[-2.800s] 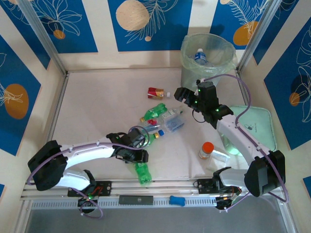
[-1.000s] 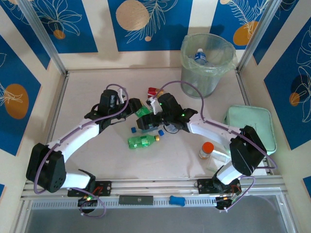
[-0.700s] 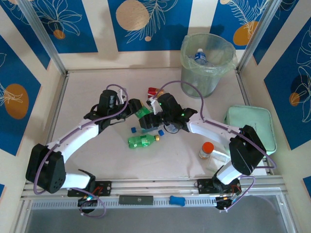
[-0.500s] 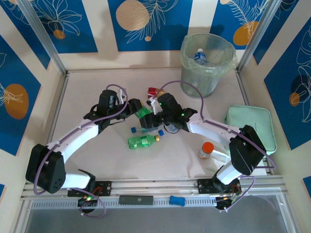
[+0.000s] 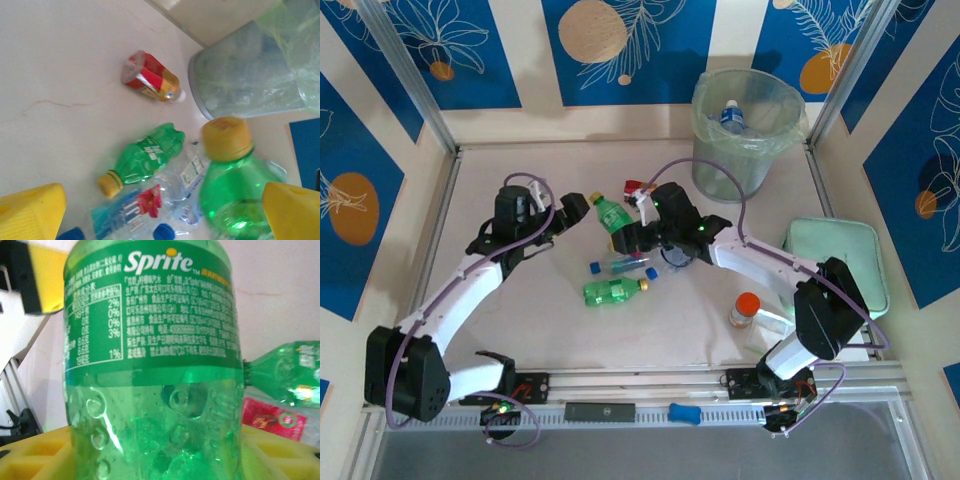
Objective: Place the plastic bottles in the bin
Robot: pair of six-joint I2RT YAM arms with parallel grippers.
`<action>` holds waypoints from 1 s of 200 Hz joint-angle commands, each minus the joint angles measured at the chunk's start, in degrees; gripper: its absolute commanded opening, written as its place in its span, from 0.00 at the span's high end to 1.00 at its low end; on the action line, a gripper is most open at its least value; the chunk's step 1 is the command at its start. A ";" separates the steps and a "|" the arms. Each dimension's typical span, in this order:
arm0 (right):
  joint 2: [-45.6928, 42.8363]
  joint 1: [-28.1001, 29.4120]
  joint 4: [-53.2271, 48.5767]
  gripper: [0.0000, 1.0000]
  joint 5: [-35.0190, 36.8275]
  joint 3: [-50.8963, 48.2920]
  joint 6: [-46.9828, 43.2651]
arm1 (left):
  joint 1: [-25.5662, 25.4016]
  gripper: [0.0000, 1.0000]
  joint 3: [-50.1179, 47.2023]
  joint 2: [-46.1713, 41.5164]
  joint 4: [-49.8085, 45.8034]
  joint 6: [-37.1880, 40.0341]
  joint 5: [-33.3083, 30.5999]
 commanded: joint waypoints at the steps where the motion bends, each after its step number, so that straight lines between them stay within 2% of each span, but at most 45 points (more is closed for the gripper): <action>1: -0.38 -2.18 -3.02 0.50 1.67 4.52 -1.48 | 1.09 0.00 -2.57 -1.53 -2.76 2.33 -2.22; 49: 1.27 -10.20 -12.63 0.50 5.11 17.33 -4.04 | 1.09 0.00 -7.44 -1.20 -0.13 2.25 0.48; 95: 3.04 -20.83 -17.18 0.49 8.88 27.54 -0.12 | 1.11 0.00 -9.16 -2.49 -0.47 3.74 -0.54; 148: 5.69 -33.61 -18.33 0.49 7.43 34.51 6.67 | 1.11 0.00 -9.88 -4.94 -3.23 6.67 -2.02; 200: 14.31 -39.35 -22.20 0.44 5.46 44.93 7.56 | 1.00 0.00 -10.48 -5.27 -3.40 6.64 -0.84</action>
